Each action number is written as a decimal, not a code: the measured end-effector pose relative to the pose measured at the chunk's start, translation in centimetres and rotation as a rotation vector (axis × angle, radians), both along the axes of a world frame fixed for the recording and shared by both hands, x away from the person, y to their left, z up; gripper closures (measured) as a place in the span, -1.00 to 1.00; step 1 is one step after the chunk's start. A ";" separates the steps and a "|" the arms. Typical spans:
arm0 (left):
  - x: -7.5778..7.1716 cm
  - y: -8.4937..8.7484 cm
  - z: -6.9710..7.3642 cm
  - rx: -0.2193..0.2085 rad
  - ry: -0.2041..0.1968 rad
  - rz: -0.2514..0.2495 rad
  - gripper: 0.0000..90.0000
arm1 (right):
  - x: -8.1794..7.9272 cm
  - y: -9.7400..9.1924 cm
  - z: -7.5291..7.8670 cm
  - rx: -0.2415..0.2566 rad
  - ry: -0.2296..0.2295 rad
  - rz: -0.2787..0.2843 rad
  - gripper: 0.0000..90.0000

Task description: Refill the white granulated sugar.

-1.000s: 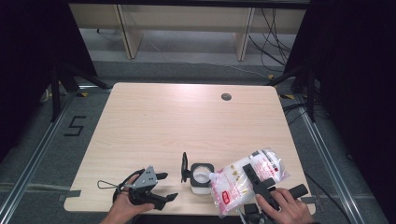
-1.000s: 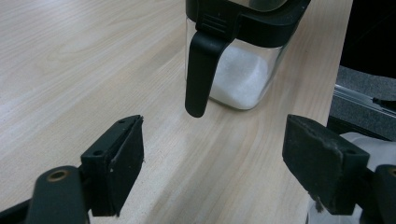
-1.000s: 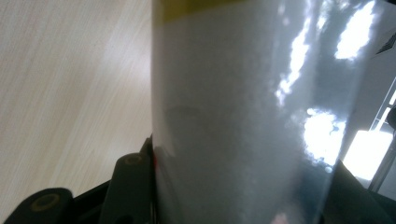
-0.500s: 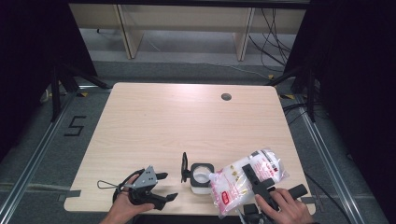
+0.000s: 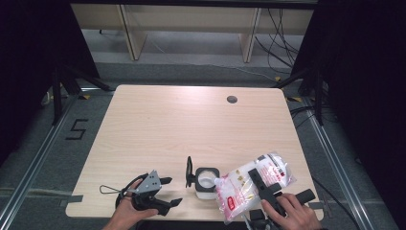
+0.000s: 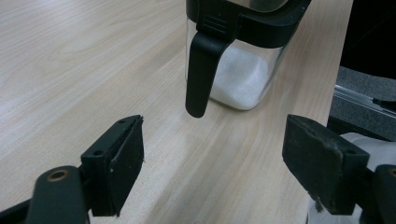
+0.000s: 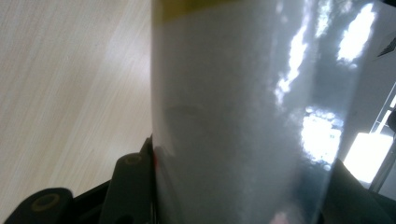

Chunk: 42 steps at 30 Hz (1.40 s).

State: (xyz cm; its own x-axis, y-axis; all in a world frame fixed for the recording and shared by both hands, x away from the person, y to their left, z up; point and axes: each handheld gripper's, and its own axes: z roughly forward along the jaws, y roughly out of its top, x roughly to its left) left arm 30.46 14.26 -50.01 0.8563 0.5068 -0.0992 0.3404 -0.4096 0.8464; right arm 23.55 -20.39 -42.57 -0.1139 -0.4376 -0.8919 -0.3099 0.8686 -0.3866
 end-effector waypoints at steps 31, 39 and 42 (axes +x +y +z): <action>0.0 0.0 0.0 0.001 -0.001 -0.002 -0.55 | 0.0 -0.1 -0.2 0.004 0.008 -0.011 0.22; 0.0 0.0 0.1 0.001 0.003 0.001 -0.55 | 0.0 -0.1 -0.1 -0.005 0.005 -0.018 0.22; 0.0 0.0 0.0 0.002 0.000 -0.003 -0.55 | 0.0 -0.2 0.0 -0.002 0.007 -0.014 0.22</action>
State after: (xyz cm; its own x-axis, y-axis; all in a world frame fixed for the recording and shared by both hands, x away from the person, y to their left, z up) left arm 30.47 14.29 -49.99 0.8576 0.5048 -0.0983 0.3398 -0.4125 0.8452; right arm 23.53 -20.56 -42.62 -0.1262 -0.4376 -0.8903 -0.3008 0.8721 -0.3860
